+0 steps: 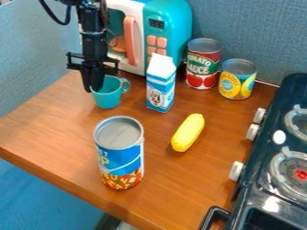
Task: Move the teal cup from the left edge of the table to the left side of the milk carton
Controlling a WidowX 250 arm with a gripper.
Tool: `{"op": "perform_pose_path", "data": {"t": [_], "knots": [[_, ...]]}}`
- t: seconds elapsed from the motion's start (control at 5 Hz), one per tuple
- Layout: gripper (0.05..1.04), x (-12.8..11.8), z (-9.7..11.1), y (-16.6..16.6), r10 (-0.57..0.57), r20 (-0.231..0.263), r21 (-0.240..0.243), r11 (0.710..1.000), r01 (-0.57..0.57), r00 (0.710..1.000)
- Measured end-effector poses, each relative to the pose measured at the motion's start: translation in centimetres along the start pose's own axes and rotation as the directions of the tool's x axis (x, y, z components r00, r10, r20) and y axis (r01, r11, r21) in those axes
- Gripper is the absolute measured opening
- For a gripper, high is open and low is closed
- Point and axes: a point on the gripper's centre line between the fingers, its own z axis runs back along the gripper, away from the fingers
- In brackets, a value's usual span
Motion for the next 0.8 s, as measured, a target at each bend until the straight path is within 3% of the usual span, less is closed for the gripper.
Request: {"op": "perform_pose_path", "data": {"t": [0.2, 0.4, 0.6, 0.8], "knots": [[0.325, -1.1, 0.0, -0.1, 0.080, 0.020, -0.011, 0.997, -0.079, 0.997], [0.615, -1.6, 1.4, -0.3, 0.098, 0.071, -0.070, 0.993, -0.093, 0.993], [0.925, -1.8, 1.8, 1.3, 0.136, 0.082, -0.115, 0.985, -0.126, 0.987], [1.007, -3.1, 2.9, 2.1, 0.101, 0.097, -0.113, 0.990, -0.090, 0.990]]}}
